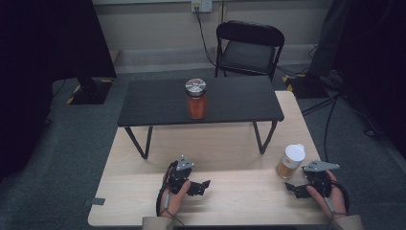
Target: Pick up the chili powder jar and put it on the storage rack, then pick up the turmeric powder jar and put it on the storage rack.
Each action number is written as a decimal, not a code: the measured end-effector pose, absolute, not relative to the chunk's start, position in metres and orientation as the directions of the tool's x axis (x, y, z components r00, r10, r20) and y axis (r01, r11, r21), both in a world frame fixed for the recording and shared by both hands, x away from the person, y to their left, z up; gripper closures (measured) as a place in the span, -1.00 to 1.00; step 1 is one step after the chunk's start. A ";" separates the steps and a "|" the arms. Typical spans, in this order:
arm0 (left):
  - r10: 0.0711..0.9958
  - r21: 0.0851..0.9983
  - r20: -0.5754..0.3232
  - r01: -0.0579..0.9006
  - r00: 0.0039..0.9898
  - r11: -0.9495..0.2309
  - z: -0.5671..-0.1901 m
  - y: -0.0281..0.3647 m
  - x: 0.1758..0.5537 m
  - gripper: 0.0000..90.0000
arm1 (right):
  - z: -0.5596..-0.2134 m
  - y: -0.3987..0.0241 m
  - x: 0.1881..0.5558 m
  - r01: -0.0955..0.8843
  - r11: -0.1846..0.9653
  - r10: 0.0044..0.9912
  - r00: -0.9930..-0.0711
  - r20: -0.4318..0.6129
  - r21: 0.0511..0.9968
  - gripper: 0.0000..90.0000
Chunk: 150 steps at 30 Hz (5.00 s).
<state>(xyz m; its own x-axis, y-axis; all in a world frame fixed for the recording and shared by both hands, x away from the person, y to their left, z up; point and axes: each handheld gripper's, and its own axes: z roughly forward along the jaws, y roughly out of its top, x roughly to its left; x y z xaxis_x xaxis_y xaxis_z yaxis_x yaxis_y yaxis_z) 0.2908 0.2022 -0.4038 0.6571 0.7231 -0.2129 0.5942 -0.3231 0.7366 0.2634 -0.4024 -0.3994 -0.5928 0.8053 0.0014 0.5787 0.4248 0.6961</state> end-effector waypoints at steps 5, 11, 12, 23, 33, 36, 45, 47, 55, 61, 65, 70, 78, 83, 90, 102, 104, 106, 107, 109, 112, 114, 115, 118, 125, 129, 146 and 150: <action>0.728 0.730 -0.212 0.601 0.652 -0.326 -0.407 0.201 0.290 -0.96 | -0.399 -0.402 0.263 0.579 0.425 0.805 -0.593 0.002 0.696 -1.00; 0.732 0.725 -0.206 0.604 0.649 -0.332 -0.409 0.201 0.289 -0.95 | -0.399 -0.402 0.263 0.579 0.425 0.805 -0.593 0.001 0.696 -1.00; 0.734 0.723 -0.204 0.605 0.648 -0.333 -0.410 0.200 0.289 -0.95 | -0.399 -0.402 0.263 0.579 0.425 0.805 -0.593 0.001 0.696 -1.00; 0.730 0.726 -0.169 0.584 0.662 -0.362 -0.411 0.196 0.286 -0.97 | -0.399 -0.402 0.263 0.579 0.425 0.805 -0.593 0.001 0.696 -1.00; 0.731 0.727 -0.135 0.568 0.669 -0.386 -0.411 0.191 0.283 -0.99 | -0.399 -0.402 0.263 0.579 0.425 0.805 -0.593 0.002 0.696 -1.00; 0.724 0.712 -0.064 0.540 0.687 -0.449 -0.407 0.180 0.279 -0.99 | -0.399 -0.402 0.263 0.579 0.425 0.805 -0.593 0.001 0.696 -1.00; 0.722 0.706 -0.033 0.528 0.691 -0.472 -0.406 0.175 0.276 -1.00 | -0.399 -0.402 0.263 0.579 0.424 0.806 -0.592 0.001 0.696 -1.00; 0.723 0.706 -0.033 0.528 0.691 -0.472 -0.407 0.175 0.276 -1.00 | -0.399 -0.402 0.263 0.579 0.424 0.806 -0.592 0.001 0.696 -1.00; 0.722 0.706 -0.033 0.527 0.691 -0.472 -0.407 0.175 0.276 -1.00 | -0.399 -0.402 0.263 0.580 0.424 0.806 -0.592 0.001 0.696 -1.00; 0.715 0.705 -0.028 0.521 0.699 -0.482 -0.406 0.175 0.277 -1.00 | -0.399 -0.402 0.263 0.580 0.424 0.807 -0.591 0.001 0.695 -1.00; 0.715 0.705 -0.029 0.521 0.699 -0.481 -0.406 0.175 0.277 -1.00 | -0.399 -0.402 0.264 0.580 0.425 0.805 -0.593 0.002 0.695 -1.00; 0.715 0.705 -0.029 0.521 0.699 -0.481 -0.406 0.175 0.277 -1.00 | -0.399 -0.403 0.266 0.576 0.431 0.799 -0.601 0.003 0.695 -1.00; 0.715 0.705 -0.029 0.521 0.699 -0.481 -0.406 0.175 0.277 -1.00 | -0.399 -0.402 0.267 0.569 0.415 0.795 -0.606 0.020 0.710 -0.97; 0.716 0.705 -0.031 0.523 0.697 -0.479 -0.406 0.175 0.277 -1.00 | -0.393 -0.399 0.264 0.540 0.390 0.795 -0.606 0.022 0.746 -0.97; 0.716 0.705 -0.031 0.523 0.698 -0.479 -0.406 0.175 0.277 -1.00 | -0.385 -0.394 0.267 0.504 0.367 0.797 -0.603 0.014 0.782 -0.85; 0.723 0.703 -0.029 0.528 0.690 -0.476 -0.406 0.174 0.275 -1.00 | -0.390 -0.399 0.277 0.464 0.268 0.792 -0.605 0.081 0.844 -0.39; 0.724 0.703 -0.029 0.528 0.690 -0.475 -0.406 0.174 0.275 -1.00 | -0.390 -0.401 0.279 0.464 0.261 0.791 -0.606 0.088 0.847 -0.35; 0.724 0.703 -0.029 0.529 0.690 -0.476 -0.406 0.174 0.275 -1.00 | -0.390 -0.399 0.278 0.456 0.270 0.793 -0.605 0.073 0.848 -0.34; 0.724 0.703 -0.029 0.529 0.690 -0.476 -0.406 0.174 0.275 -1.00 | -0.389 -0.398 0.278 0.453 0.278 0.792 -0.608 0.065 0.847 -0.34; 0.723 0.703 -0.029 0.529 0.690 -0.476 -0.406 0.174 0.275 -1.00 | -0.387 -0.396 0.277 0.449 0.294 0.791 -0.610 0.049 0.844 -0.33; 0.726 0.703 -0.031 0.531 0.687 -0.472 -0.406 0.173 0.275 -1.00 | -0.384 -0.394 0.276 0.449 0.303 0.793 -0.608 0.039 0.841 -0.33; 0.727 0.704 -0.031 0.532 0.686 -0.472 -0.406 0.173 0.274 -1.00 | -0.383 -0.393 0.276 0.455 0.302 0.793 -0.607 0.043 0.838 -0.33; 0.727 0.703 -0.031 0.532 0.686 -0.472 -0.406 0.173 0.274 -1.00 | -0.382 -0.392 0.276 0.456 0.303 0.792 -0.608 0.045 0.837 -0.33; 0.731 0.706 -0.032 0.533 0.682 -0.466 -0.406 0.173 0.273 -1.00 | -0.380 -0.391 0.275 0.462 0.301 0.788 -0.613 0.055 0.834 -0.33; 0.734 0.705 -0.031 0.535 0.679 -0.466 -0.406 0.172 0.273 -1.00 | -0.366 -0.386 0.272 0.469 0.305 0.775 -0.628 0.070 0.829 -0.33; 0.734 0.704 -0.033 0.536 0.679 -0.465 -0.406 0.172 0.273 -1.00 | -0.355 -0.384 0.271 0.470 0.300 0.771 -0.632 0.079 0.830 -0.33; 0.733 0.703 -0.033 0.537 0.680 -0.466 -0.406 0.172 0.275 -1.00 | -0.286 -0.369 0.281 0.451 0.339 0.743 -0.667 0.059 0.826 -0.33; 0.733 0.704 -0.033 0.536 0.680 -0.466 -0.406 0.172 0.275 -1.00 | -0.272 -0.366 0.284 0.446 0.340 0.731 -0.679 0.066 0.828 -0.33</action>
<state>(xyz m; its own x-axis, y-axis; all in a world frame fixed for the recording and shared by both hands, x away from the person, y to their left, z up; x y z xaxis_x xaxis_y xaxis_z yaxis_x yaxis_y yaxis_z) 0.2749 0.1717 -0.4058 0.6799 0.7326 -0.0328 0.5363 -0.4663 0.7035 0.2840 -0.3657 -0.2717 -0.6794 0.7308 0.0660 0.4458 0.3395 0.8283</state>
